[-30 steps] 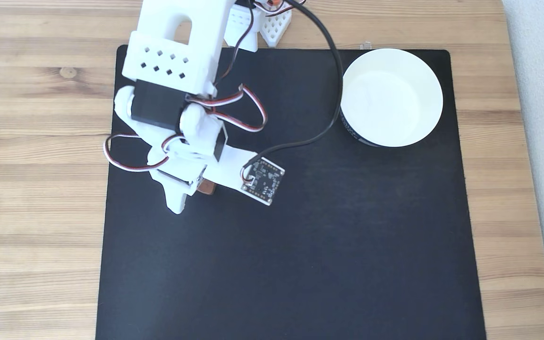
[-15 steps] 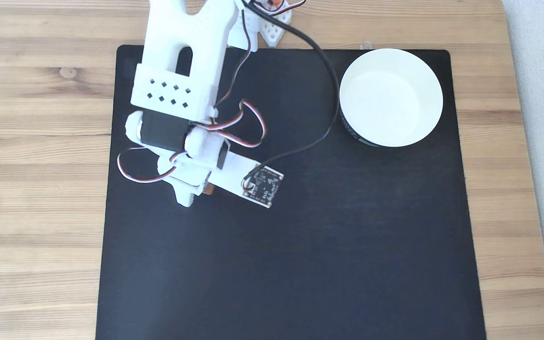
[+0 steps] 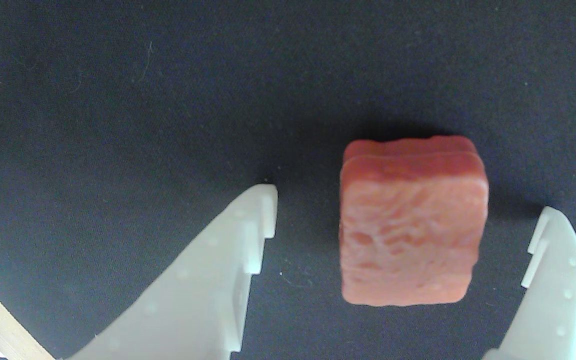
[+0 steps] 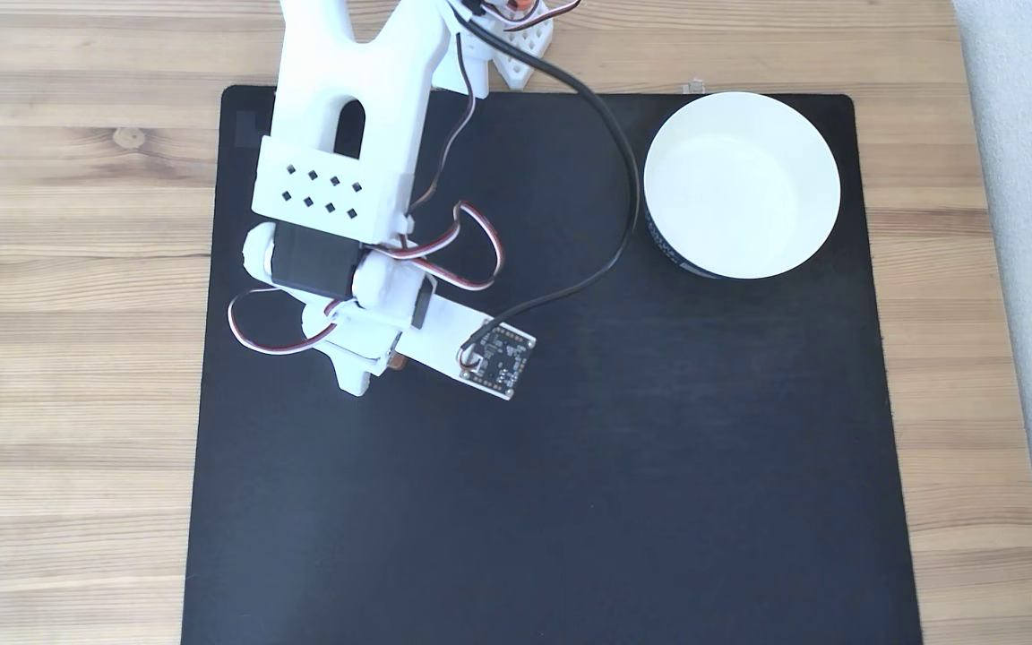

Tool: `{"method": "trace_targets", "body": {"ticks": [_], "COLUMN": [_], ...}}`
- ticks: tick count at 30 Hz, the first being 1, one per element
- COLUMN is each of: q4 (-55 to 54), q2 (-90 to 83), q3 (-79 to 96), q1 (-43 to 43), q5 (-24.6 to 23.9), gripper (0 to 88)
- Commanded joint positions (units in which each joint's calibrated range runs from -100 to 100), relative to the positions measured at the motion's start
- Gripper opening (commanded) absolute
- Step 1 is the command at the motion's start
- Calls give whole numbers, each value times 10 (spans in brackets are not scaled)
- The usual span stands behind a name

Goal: Pick up the toy and place it on the plate

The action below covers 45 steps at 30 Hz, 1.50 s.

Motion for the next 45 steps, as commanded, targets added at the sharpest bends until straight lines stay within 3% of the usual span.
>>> {"method": "trace_targets", "body": {"ticks": [1, 2, 10, 28, 35, 45], "q4": [-5, -5, -24, -18, 27, 19], "q2": [1, 1, 1, -10, -89, -263], "q3": [-8, -8, -11, -27, -75, -89], "q1": [5, 5, 5, 4, -22, -156], "q5": [-2, -2, -2, -3, -48, -124], "gripper": [352, 350, 28, 26, 26, 26]}}
